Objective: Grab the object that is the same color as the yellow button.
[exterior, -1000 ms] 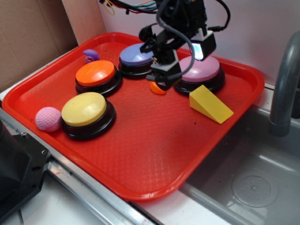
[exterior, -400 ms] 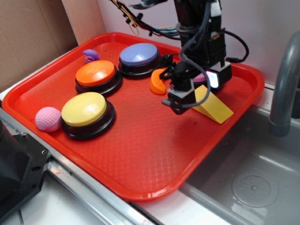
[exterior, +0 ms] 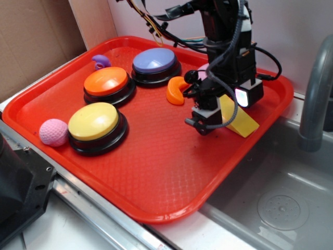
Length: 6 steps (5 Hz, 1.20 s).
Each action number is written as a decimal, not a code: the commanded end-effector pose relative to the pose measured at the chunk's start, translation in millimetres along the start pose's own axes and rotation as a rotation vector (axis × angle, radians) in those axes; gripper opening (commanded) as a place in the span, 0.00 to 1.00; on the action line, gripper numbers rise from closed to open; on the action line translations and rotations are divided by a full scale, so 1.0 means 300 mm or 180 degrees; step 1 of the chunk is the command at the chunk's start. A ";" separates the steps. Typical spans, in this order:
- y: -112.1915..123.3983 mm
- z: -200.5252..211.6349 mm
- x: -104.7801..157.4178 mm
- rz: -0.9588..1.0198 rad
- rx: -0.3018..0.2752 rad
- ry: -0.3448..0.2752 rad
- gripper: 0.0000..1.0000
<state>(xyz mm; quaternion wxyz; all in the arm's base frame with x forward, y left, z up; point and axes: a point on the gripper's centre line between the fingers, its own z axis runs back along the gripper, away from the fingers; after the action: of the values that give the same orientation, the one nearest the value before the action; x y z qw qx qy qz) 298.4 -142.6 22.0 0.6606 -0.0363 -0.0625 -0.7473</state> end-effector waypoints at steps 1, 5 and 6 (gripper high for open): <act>-0.006 0.047 0.053 -0.0177 0.0224 0.0190 0.00; -0.092 0.331 -0.095 0.1608 0.0338 0.0569 0.00; -0.119 0.396 -0.189 0.2208 0.0362 0.0499 0.00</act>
<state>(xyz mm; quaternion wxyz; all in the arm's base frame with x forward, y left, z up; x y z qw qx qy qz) 276.0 -51.5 114.0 0.8822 0.0334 -0.0094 -0.4696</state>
